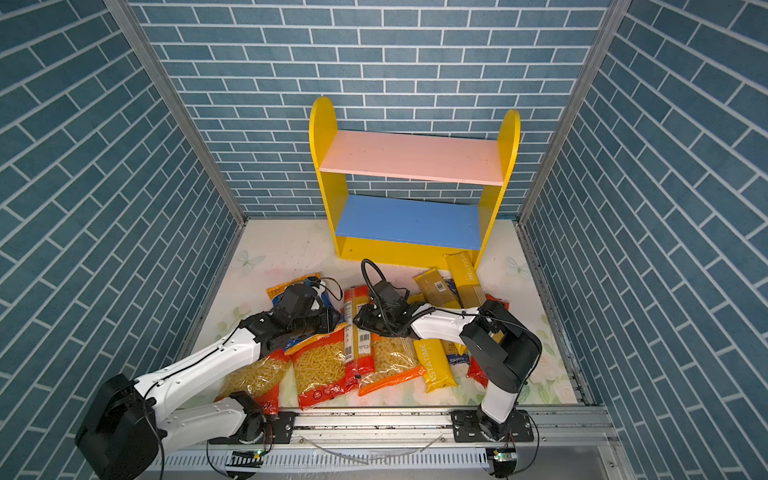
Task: Place and organize the pasta boxes and bags onto the shelf
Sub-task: 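Reach both grippers down to the red-and-yellow spaghetti pack in the pile, then close both grippers on the red-and-yellow spaghetti pack, one at each end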
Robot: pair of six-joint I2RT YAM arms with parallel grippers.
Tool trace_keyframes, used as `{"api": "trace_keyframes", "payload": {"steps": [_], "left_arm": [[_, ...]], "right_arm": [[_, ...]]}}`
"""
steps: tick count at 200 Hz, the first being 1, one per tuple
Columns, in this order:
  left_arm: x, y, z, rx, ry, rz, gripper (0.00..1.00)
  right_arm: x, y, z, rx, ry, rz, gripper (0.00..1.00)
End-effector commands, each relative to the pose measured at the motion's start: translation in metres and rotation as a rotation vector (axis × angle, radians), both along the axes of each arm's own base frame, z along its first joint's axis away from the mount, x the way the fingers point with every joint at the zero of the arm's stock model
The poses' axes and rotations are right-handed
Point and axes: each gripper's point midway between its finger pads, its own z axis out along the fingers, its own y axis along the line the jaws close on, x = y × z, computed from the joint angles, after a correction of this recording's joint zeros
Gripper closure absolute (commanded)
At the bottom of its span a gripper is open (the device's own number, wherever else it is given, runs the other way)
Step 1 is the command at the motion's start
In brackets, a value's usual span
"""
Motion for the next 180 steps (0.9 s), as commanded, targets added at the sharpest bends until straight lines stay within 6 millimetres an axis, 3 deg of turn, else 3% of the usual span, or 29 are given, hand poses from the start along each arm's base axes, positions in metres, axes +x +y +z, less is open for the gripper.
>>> {"api": "trace_keyframes", "payload": {"steps": [1,58,109,144,180], "left_arm": [[0.004,0.005,0.009,0.023,-0.019,-0.004,0.55],[0.010,0.003,0.027,0.020,-0.049,-0.006,0.55],[0.014,0.005,0.044,0.013,-0.084,0.004,0.54],[0.014,0.013,0.049,-0.014,-0.073,0.030,0.54],[0.012,0.019,0.044,-0.073,-0.038,0.060,0.54]], "right_arm": [[-0.002,0.021,0.016,0.069,0.000,0.023,0.60],[0.001,0.009,0.029,0.055,-0.044,-0.001,0.78],[0.007,-0.024,0.051,-0.017,-0.100,-0.028,0.90],[0.008,-0.063,0.065,-0.271,-0.160,0.003,0.92],[0.015,-0.083,0.088,-0.449,-0.237,-0.023,1.00]]}}
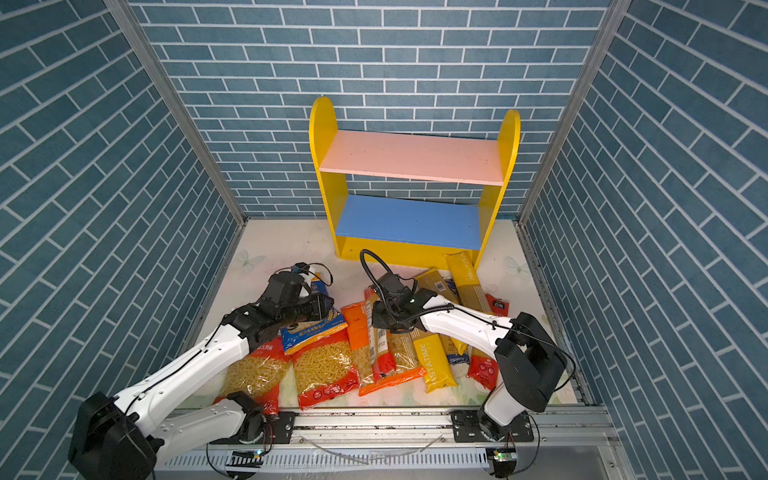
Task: Place and organize the pasta boxes and bags onto the shelf
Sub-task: 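Close both grippers on the red-and-yellow spaghetti pack, one at each end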
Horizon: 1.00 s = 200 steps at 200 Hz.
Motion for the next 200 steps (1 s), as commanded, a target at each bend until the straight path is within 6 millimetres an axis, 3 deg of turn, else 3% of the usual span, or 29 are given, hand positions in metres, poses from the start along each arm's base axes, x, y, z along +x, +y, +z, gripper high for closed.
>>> {"api": "trace_keyframes", "payload": {"steps": [1,29,46,78,98,129,147,162,180,200], "left_arm": [[-0.006,0.003,-0.004,-0.028,0.035,0.003,0.54],[-0.007,0.004,-0.006,-0.026,0.039,0.005,0.53],[-0.006,0.003,-0.011,-0.037,0.053,0.006,0.53],[-0.008,0.011,-0.021,-0.046,0.095,0.030,0.53],[-0.012,0.032,-0.027,-0.023,0.120,0.086,0.54],[-0.021,0.059,-0.027,0.050,0.126,0.136,0.54],[-0.025,0.067,-0.025,0.087,0.130,0.146,0.54],[-0.027,0.073,-0.023,0.108,0.133,0.160,0.53],[-0.029,0.078,-0.019,0.122,0.136,0.173,0.51],[-0.030,0.072,-0.016,0.103,0.140,0.142,0.49]], "right_arm": [[0.014,-0.017,0.047,-0.122,-0.145,-0.010,1.00],[0.020,-0.030,0.070,-0.424,-0.264,0.008,1.00],[0.020,-0.036,0.061,-0.693,-0.277,0.072,1.00],[0.012,0.010,0.037,-0.803,-0.296,0.185,1.00],[0.003,0.035,0.029,-0.720,-0.282,0.215,0.95],[-0.021,0.072,0.014,-0.484,-0.181,0.269,0.79],[-0.045,0.114,0.011,-0.169,-0.056,0.336,0.69],[-0.056,0.145,0.027,0.195,0.083,0.311,0.66],[-0.052,0.142,0.041,0.331,0.122,0.283,0.63],[-0.040,0.113,0.051,0.276,0.085,0.260,0.61]]}}
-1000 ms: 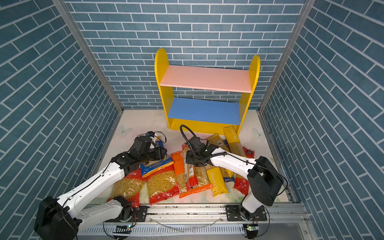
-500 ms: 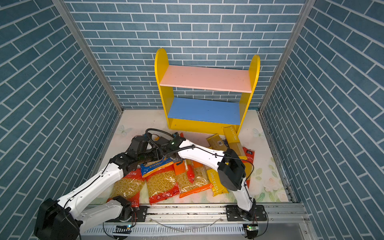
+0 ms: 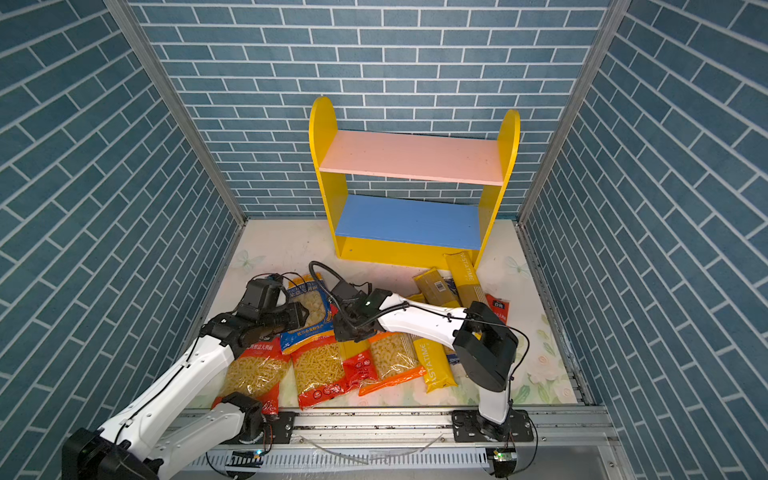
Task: Place and organize the pasta boxes and bags onto the shelf
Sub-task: 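Close both grippers on the red-and-yellow spaghetti pack, one at each end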
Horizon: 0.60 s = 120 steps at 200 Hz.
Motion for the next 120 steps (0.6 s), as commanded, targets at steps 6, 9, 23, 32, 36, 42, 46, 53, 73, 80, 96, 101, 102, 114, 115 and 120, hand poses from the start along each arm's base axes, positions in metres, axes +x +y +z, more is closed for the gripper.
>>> {"api": "trace_keyframes", "payload": {"steps": [6,9,23,32,36,42,46,53,73,80,96,101,102,114,115,120], "left_arm": [[-0.004,-0.002,0.010,-0.003,0.012,-0.036,0.49],[-0.005,-0.005,0.009,-0.015,0.020,-0.045,0.48],[-0.011,-0.022,0.005,-0.089,0.059,-0.091,0.46],[-0.016,-0.034,0.000,-0.129,0.088,-0.117,0.44],[-0.018,-0.040,-0.002,-0.145,0.100,-0.131,0.43],[-0.022,-0.049,-0.004,-0.164,0.109,-0.155,0.41],[-0.025,-0.054,-0.006,-0.174,0.116,-0.168,0.40],[-0.030,-0.063,-0.010,-0.183,0.131,-0.186,0.38],[-0.040,-0.077,-0.029,-0.210,0.186,-0.193,0.36],[-0.041,-0.078,-0.035,-0.222,0.197,-0.186,0.36],[-0.041,-0.082,-0.046,-0.241,0.212,-0.176,0.36],[-0.040,-0.083,-0.048,-0.246,0.213,-0.175,0.35],[-0.040,-0.083,-0.049,-0.247,0.215,-0.174,0.35],[-0.038,-0.087,-0.054,-0.258,0.226,-0.176,0.36],[-0.038,-0.087,-0.054,-0.258,0.227,-0.176,0.37],[-0.037,-0.089,-0.056,-0.267,0.231,-0.176,0.37]], "right_arm": [[0.011,-0.002,0.049,0.190,0.013,-0.022,0.61],[0.012,-0.009,0.048,0.175,0.012,-0.033,0.61],[0.016,-0.034,0.034,0.146,0.039,-0.076,0.59],[0.013,-0.041,0.022,0.158,0.079,-0.082,0.57],[0.010,-0.045,0.015,0.161,0.099,-0.079,0.56],[0.005,-0.047,0.007,0.168,0.121,-0.078,0.55],[0.003,-0.050,0.003,0.169,0.130,-0.078,0.54],[-0.002,-0.054,-0.005,0.168,0.144,-0.075,0.52],[-0.009,-0.059,-0.019,0.191,0.183,-0.087,0.49],[-0.010,-0.061,-0.025,0.192,0.199,-0.099,0.49],[-0.017,-0.068,-0.045,0.165,0.238,-0.113,0.49],[-0.020,-0.068,-0.050,0.169,0.254,-0.112,0.49],[-0.021,-0.068,-0.051,0.171,0.258,-0.113,0.49],[-0.027,-0.062,-0.056,0.229,0.294,-0.106,0.47],[-0.027,-0.061,-0.057,0.234,0.295,-0.106,0.46],[-0.030,-0.057,-0.056,0.268,0.313,-0.099,0.45]]}}
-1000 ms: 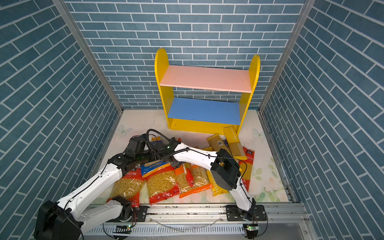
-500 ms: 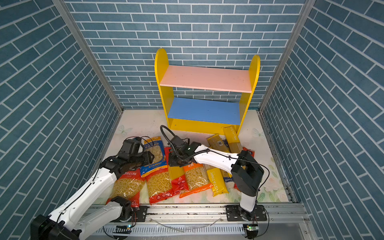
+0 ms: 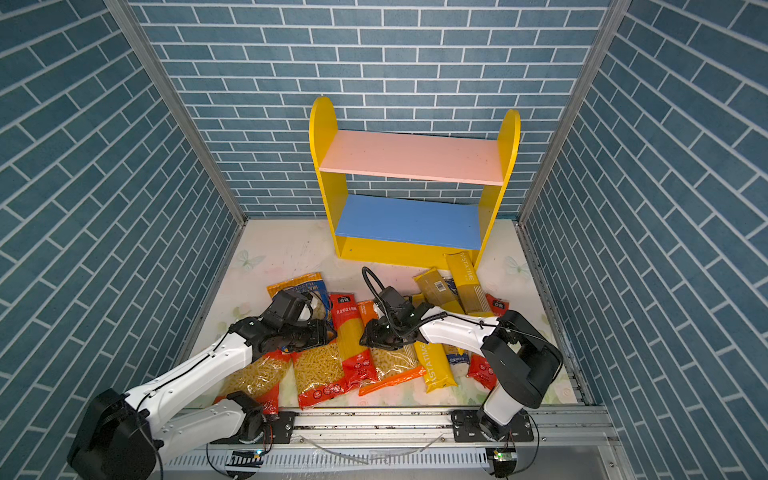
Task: Place and organize the pasta boxes and bags onto the shelf
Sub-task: 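Close both grippers on the red-and-yellow spaghetti pack, one at each end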
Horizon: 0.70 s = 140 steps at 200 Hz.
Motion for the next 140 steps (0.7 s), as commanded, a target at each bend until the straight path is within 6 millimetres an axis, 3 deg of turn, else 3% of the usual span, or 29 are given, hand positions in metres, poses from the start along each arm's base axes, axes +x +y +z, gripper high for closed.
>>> {"api": "trace_keyframes", "payload": {"steps": [1,26,57,99,140], "left_arm": [[0.008,-0.014,0.000,-0.072,-0.005,0.013,0.38],[0.011,-0.017,-0.005,-0.095,-0.004,0.031,0.44],[0.011,-0.013,-0.007,-0.078,-0.007,0.043,0.50],[0.016,-0.004,0.010,-0.080,-0.044,0.057,0.50],[0.036,0.019,0.037,-0.203,-0.071,0.150,0.41]], "right_arm": [[-0.014,0.011,-0.016,0.102,0.105,-0.010,0.45],[-0.020,0.037,-0.013,0.242,0.141,0.009,0.42],[-0.018,0.054,-0.017,0.360,0.160,-0.032,0.44],[-0.013,0.059,-0.002,0.390,0.088,-0.027,0.66],[-0.008,0.052,0.022,0.409,-0.018,-0.019,0.82]]}}
